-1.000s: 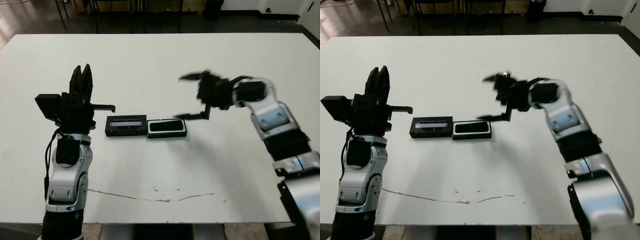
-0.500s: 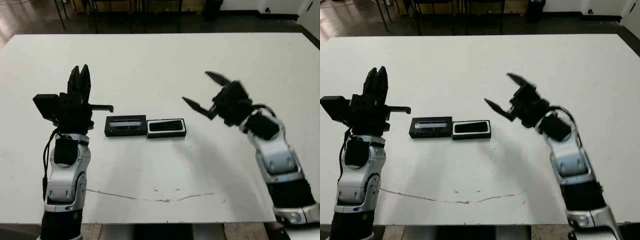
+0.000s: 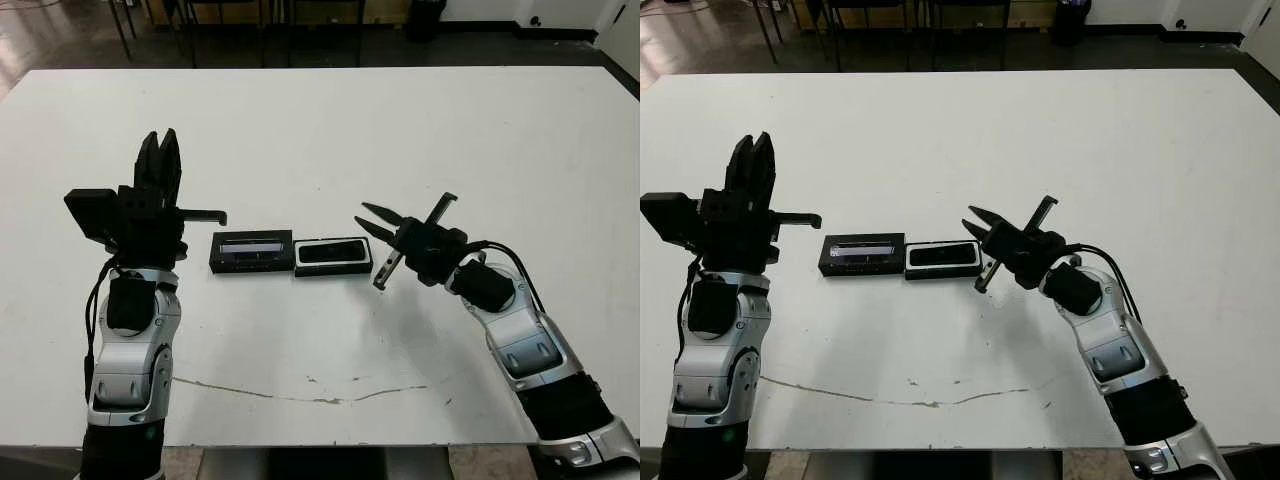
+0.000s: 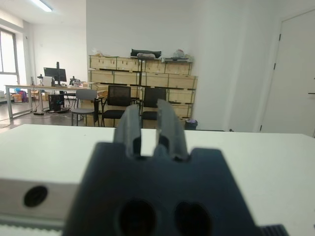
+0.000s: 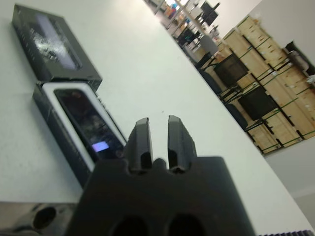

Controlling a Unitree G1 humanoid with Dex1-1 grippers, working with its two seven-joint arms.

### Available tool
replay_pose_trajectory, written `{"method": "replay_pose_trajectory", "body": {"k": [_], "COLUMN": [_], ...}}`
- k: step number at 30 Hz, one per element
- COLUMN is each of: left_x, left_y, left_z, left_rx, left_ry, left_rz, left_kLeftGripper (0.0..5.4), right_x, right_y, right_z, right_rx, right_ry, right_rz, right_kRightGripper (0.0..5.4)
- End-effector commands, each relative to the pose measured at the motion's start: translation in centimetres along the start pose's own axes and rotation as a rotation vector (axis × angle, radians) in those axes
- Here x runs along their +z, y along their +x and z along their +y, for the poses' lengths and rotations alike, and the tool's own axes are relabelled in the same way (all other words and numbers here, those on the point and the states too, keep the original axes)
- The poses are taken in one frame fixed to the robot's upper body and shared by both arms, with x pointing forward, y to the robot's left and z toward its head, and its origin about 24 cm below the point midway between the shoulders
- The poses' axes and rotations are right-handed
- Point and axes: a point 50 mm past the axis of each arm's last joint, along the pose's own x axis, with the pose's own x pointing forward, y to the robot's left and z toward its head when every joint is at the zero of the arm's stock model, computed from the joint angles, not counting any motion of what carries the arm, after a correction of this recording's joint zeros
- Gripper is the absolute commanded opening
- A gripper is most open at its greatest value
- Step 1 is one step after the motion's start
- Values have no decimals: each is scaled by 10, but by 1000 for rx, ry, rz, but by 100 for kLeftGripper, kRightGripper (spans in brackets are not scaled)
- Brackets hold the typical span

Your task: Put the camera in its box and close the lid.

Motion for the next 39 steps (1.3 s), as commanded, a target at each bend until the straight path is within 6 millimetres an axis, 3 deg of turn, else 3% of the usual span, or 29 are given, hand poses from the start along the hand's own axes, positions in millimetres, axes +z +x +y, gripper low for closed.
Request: {"method": "replay_pose_trajectory", "body": {"k": [1,17,24,31,35,39], "left_x": [-6,-7,-5,-3,-2,0], "left_y": [-4,-2,-3,1,9,23], "left_z": [1,1,3,10,16,30], "left_rx": [4,-1,4,-4,-23,-154], "left_ry": [-5,7,10,74,170,332], "left_rz": [43,35,33,30,37,50], "left_kLeftGripper": [0,0,0,0,0,0], "right_x": [-11,-26,-19,-10,-12,-15], "right_y": [1,-8,-12,-18,-21,-22], "right_z": [5,15,-12,-40,-43,-44], "right_rx": [35,187,-157,-520,-620,-585], "right_ry": [-21,-76,101,474,639,733], "right_rz": [61,122,40,-122,-139,-115], "right_kRightGripper": [2,2,2,2,2,2]}}
